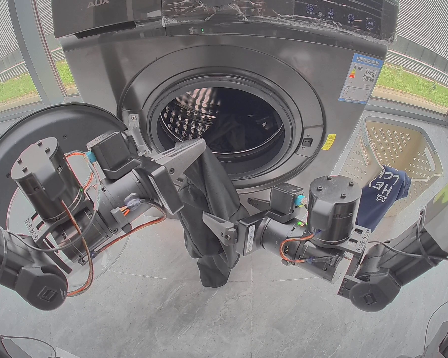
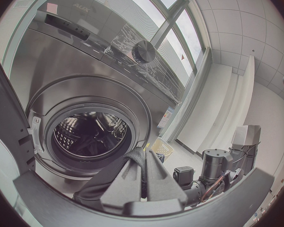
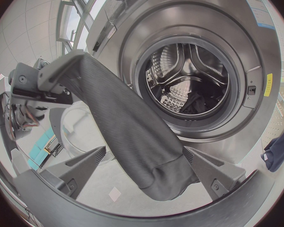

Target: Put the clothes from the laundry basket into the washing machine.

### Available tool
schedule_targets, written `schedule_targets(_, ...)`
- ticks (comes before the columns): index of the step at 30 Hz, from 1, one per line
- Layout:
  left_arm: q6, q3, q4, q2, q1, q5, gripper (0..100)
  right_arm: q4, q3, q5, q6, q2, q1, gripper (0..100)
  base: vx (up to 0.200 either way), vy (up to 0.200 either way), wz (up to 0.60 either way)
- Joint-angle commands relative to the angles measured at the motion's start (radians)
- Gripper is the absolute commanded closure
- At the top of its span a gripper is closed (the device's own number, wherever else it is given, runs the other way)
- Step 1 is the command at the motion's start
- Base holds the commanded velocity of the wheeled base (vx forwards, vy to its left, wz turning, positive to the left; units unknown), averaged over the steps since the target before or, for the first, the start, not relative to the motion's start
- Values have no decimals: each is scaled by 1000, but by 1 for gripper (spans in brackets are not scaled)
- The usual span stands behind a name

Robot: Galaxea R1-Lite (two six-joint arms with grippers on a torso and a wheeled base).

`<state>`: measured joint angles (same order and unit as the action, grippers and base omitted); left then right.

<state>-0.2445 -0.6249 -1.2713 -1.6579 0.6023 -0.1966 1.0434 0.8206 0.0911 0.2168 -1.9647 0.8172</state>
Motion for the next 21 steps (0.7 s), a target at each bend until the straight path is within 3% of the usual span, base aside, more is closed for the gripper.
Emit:
schedule_targets(1, -1, 2, -2, 7, 1, 0, 100, -2, 5, -1, -5, -19, -44, 0, 0, 0, 0)
schedule_targets(10, -1, 10, -7, 10, 2, -1, 100, -13, 11, -2, -33, 4, -125, 0, 0, 0, 0)
schedule_targets(21, -1, 37, -8, 18, 4, -9, 100, -19, 94, -1, -33, -5, -130, 0, 0, 0, 0)
